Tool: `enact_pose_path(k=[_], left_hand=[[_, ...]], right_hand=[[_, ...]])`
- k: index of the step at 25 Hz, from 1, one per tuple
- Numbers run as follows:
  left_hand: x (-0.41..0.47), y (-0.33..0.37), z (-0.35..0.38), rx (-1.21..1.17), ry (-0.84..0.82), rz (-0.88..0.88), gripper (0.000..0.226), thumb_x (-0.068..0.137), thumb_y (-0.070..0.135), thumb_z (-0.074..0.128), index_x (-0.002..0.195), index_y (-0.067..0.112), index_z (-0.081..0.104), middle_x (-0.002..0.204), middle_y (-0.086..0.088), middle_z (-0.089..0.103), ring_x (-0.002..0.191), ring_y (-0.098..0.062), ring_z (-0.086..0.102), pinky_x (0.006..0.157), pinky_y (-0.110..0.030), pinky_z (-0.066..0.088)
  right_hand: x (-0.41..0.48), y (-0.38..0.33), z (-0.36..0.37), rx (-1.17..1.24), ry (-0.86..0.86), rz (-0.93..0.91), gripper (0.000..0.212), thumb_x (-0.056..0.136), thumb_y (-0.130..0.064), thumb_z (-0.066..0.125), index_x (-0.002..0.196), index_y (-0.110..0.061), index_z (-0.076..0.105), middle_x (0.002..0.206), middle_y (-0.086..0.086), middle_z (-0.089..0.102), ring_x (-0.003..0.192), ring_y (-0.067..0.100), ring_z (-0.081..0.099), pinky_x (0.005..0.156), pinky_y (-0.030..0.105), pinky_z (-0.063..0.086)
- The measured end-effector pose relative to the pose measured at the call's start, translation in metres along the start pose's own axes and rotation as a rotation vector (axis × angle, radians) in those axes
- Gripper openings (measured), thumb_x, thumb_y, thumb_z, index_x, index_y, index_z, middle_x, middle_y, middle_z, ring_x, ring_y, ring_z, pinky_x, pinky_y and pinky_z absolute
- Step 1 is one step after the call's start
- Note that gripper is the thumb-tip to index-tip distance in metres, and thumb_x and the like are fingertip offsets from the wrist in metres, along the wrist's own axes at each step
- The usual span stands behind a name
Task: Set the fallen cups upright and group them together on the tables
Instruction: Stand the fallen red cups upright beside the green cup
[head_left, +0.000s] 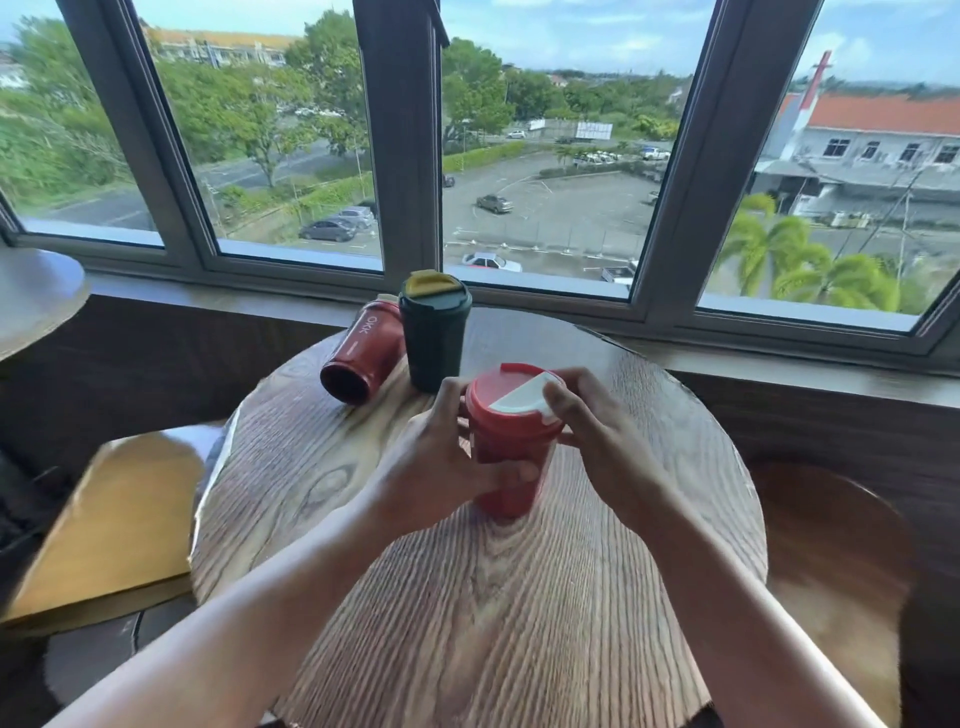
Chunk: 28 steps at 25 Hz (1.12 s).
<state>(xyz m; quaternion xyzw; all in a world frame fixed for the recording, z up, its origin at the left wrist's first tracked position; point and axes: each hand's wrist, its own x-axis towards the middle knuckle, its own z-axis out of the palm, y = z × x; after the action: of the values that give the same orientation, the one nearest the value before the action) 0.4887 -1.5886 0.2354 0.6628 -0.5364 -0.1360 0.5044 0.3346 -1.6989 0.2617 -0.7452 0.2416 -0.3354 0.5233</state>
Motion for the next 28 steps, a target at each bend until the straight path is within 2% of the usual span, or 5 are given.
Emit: enact_pose_path(k=[3, 11, 17, 21, 28], left_hand=[[-0.004, 0.004, 0.002, -0.002, 0.009, -0.002, 0.086, 0.051, 0.058, 0.087, 0.122, 0.028, 0.047, 0.104, 0.009, 0.071, 0.088, -0.012, 0.070, 0.074, -0.044, 0.059], [-0.008, 0.000, -0.014, 0.022, -0.083, 0.071, 0.093, 0.063, 0.073, 0.073, 0.141, 0.044, 0.032, 0.133, 0.023, 0.052, 0.118, -0.007, 0.056, 0.092, -0.028, 0.052], [0.028, 0.028, -0.056, 0.095, 0.106, 0.090, 0.084, 0.077, 0.084, 0.041, 0.143, 0.032, 0.039, 0.143, 0.009, 0.049, 0.121, 0.004, 0.052, 0.093, -0.007, 0.042], [0.084, 0.022, -0.075, 0.353, 0.303, -0.084, 0.059, 0.095, 0.061, 0.043, 0.138, 0.020, 0.048, 0.139, -0.003, 0.055, 0.113, -0.014, 0.059, 0.091, -0.028, 0.041], [0.133, -0.004, -0.078, 0.475, 0.166, -0.353, 0.053, 0.094, 0.053, 0.051, 0.135, 0.020, 0.047, 0.131, -0.009, 0.063, 0.119, -0.029, 0.057, 0.095, -0.037, 0.042]], right_hand=[[0.000, 0.003, -0.004, 0.028, -0.025, -0.003, 0.054, 0.076, -0.064, 0.054, 0.107, -0.021, 0.061, 0.093, -0.014, 0.072, 0.092, 0.004, 0.066, 0.091, 0.040, 0.054], [0.007, 0.002, -0.010, 0.130, -0.063, 0.023, 0.058, 0.081, -0.067, 0.043, 0.112, -0.021, 0.059, 0.113, 0.002, 0.068, 0.104, 0.017, 0.067, 0.082, 0.029, 0.055], [0.066, -0.019, -0.012, 0.219, 0.080, 0.060, 0.031, 0.102, -0.036, 0.045, 0.107, -0.011, 0.062, 0.107, 0.009, 0.068, 0.094, 0.021, 0.068, 0.080, 0.036, 0.053], [0.116, -0.020, 0.002, 0.105, 0.029, 0.088, 0.015, 0.098, -0.030, 0.053, 0.106, -0.018, 0.060, 0.109, 0.004, 0.067, 0.104, 0.023, 0.067, 0.092, 0.045, 0.054], [0.161, 0.001, 0.028, 0.037, -0.162, 0.237, 0.039, 0.098, -0.019, 0.056, 0.136, -0.012, 0.049, 0.121, 0.007, 0.058, 0.110, 0.023, 0.057, 0.098, 0.045, 0.050]])
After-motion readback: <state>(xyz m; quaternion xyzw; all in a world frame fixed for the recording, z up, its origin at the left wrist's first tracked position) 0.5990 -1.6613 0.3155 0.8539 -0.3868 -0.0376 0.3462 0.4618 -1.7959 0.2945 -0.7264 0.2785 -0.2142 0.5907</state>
